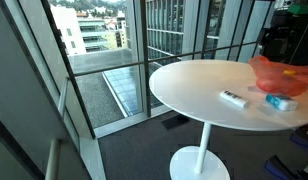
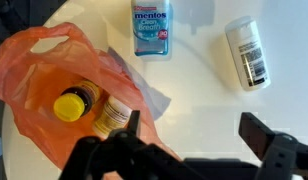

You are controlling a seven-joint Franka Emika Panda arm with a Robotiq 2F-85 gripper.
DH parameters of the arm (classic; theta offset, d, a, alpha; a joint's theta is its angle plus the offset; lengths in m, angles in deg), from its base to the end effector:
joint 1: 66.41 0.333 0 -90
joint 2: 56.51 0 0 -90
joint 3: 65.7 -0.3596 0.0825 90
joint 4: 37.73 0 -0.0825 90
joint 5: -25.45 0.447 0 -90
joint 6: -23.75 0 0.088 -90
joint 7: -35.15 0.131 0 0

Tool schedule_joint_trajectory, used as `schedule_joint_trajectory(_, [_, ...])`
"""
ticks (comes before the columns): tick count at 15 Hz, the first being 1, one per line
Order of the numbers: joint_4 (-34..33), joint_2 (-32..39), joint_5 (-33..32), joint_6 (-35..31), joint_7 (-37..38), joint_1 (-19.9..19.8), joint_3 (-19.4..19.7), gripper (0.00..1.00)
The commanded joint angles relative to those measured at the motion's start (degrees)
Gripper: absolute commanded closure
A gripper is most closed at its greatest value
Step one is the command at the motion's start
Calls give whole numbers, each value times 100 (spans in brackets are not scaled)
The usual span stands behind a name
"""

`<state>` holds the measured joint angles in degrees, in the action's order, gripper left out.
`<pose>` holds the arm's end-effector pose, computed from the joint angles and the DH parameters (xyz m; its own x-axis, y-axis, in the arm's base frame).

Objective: Put the white bottle into the carrier bag

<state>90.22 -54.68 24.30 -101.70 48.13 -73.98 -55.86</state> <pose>0.5418 -0.1710 0.3302 0.8660 -0.4953 -0.0686 -0.4939 -0.8687 0.0372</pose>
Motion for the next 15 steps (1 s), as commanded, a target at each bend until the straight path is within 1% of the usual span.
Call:
schedule_joint_trajectory(1, [96, -454, -97, 462, -377, 69, -165, 0])
schedule_joint_trajectory(4, [129, -749, -161, 730, -246, 148, -311, 0])
schedule_joint_trajectory(9, [158, -1122, -191, 970, -202, 201, -495, 0])
schedule_joint_trajectory(10, [135, -1140, -146, 1049, -215, 190, -499, 0])
schedule_joint_trajectory(11, [60, -948, -81, 907, -231, 181, -492, 0])
schedule_joint_trajectory(15, [66, -945, -81, 919, -230, 181, -501, 0])
